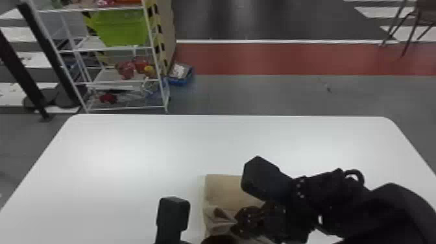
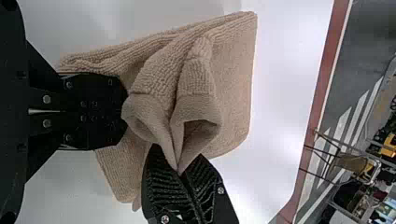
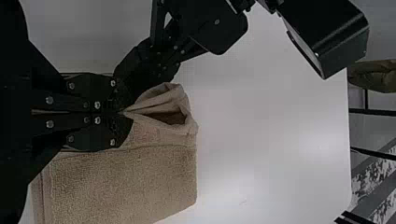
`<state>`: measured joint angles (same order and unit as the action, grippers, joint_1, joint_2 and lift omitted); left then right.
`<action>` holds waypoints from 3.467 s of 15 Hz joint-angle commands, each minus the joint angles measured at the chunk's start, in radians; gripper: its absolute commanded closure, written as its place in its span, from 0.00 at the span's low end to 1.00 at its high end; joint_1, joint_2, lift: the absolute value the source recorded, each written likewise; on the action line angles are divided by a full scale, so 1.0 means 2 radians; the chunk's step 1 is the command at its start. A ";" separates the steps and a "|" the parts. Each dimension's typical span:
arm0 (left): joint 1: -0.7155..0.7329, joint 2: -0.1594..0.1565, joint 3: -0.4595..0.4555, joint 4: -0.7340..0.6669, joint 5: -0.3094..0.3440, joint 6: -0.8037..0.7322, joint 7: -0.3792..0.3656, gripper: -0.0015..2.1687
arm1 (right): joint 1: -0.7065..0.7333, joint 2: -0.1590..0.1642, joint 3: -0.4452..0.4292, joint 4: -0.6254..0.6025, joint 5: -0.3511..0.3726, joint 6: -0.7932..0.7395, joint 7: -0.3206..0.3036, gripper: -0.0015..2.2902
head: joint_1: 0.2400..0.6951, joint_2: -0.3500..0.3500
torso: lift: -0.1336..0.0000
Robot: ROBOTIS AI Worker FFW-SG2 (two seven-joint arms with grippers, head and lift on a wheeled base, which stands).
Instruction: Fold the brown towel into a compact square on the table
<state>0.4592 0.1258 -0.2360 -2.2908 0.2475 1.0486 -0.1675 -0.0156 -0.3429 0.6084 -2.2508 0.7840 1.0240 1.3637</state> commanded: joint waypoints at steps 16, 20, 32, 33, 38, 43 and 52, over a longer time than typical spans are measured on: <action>0.007 0.002 0.000 -0.014 -0.002 0.000 0.000 0.93 | 0.019 -0.006 -0.103 -0.004 -0.068 0.015 0.002 0.02 | 1.00 0.44 | 0.08; 0.028 0.006 0.006 -0.064 -0.002 0.009 -0.005 0.92 | 0.029 0.003 -0.165 0.003 -0.112 -0.012 0.002 0.02 | 1.00 0.39 | 0.08; 0.099 0.011 0.020 -0.198 -0.046 0.000 -0.013 0.92 | 0.042 0.075 -0.347 0.002 -0.311 0.029 0.002 0.02 | 1.00 0.40 | 0.08; 0.101 0.012 0.019 -0.195 -0.053 -0.023 -0.011 0.92 | 0.059 0.085 -0.383 -0.003 -0.341 0.040 0.002 0.02 | 1.00 0.39 | 0.08; 0.068 0.010 0.012 -0.142 -0.076 -0.120 0.009 0.55 | 0.143 0.129 -0.484 -0.049 -0.407 0.002 0.002 0.03 | 1.00 0.32 | 0.08; 0.060 0.010 0.011 -0.102 -0.098 -0.255 0.033 0.08 | 0.171 0.172 -0.603 -0.044 -0.505 -0.169 -0.046 0.03 | 1.00 0.24 | 0.08; 0.014 0.010 -0.035 0.046 -0.153 -0.564 0.224 0.09 | 0.265 0.172 -0.596 -0.010 -0.563 -0.388 -0.266 0.03 | 1.00 0.14 | 0.08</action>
<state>0.4995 0.1458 -0.2766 -2.2484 -0.0155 -0.0148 0.2546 0.4803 0.0000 -0.6170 -2.2720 -0.3426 0.2699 0.8672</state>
